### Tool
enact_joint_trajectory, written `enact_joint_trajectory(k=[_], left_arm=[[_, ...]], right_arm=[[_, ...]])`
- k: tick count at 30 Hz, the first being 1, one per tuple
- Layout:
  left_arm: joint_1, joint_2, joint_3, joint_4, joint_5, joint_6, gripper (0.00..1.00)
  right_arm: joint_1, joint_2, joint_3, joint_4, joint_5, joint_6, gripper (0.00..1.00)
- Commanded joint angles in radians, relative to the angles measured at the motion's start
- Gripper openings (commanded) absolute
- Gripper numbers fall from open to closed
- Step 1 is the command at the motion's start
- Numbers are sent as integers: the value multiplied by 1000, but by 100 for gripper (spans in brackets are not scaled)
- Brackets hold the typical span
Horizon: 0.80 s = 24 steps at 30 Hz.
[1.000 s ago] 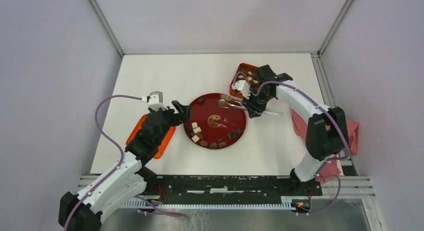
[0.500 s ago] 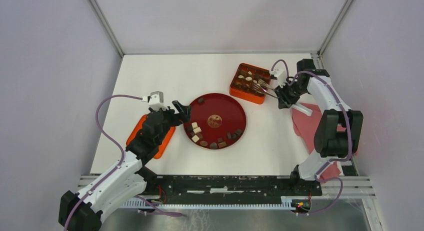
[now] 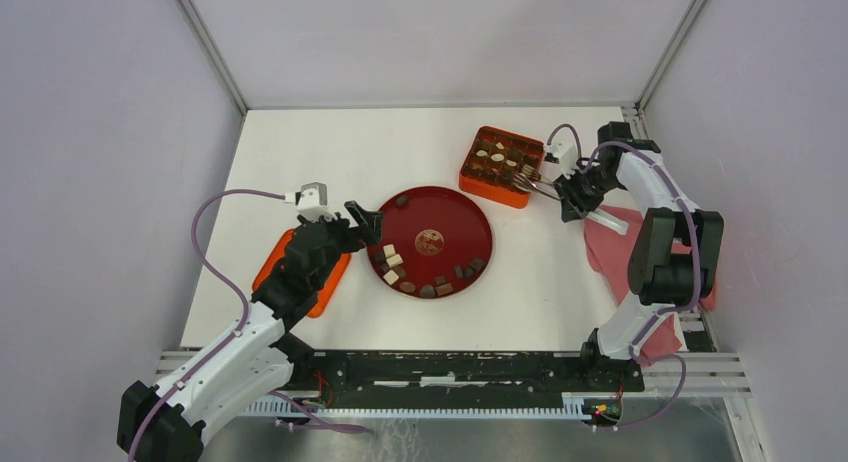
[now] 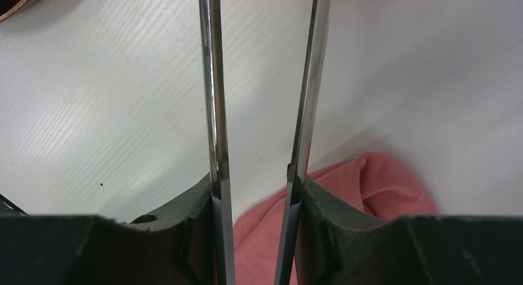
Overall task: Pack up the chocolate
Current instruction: Place the fake chocolate in the packing box.
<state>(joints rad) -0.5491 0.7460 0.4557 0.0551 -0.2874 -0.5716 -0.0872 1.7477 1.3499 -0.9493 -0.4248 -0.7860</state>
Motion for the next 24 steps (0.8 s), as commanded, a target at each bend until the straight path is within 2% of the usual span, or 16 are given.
enact_joint_trajectory(k=[1, 9, 19, 24], left_arm=[[4, -2, 12, 31, -18, -31, 98], [5, -4, 12, 31, -18, -30, 98], [4, 0, 13, 32, -16, -30, 98], [4, 0, 14, 31, -16, -30, 98]], right_arm=[[-12, -14, -4, 8, -9, -19, 33], [-17, -1, -15, 11, -7, -18, 38], [-17, -4, -25, 19, -1, -13, 51], [-18, -8, -12, 23, -11, -6, 51]])
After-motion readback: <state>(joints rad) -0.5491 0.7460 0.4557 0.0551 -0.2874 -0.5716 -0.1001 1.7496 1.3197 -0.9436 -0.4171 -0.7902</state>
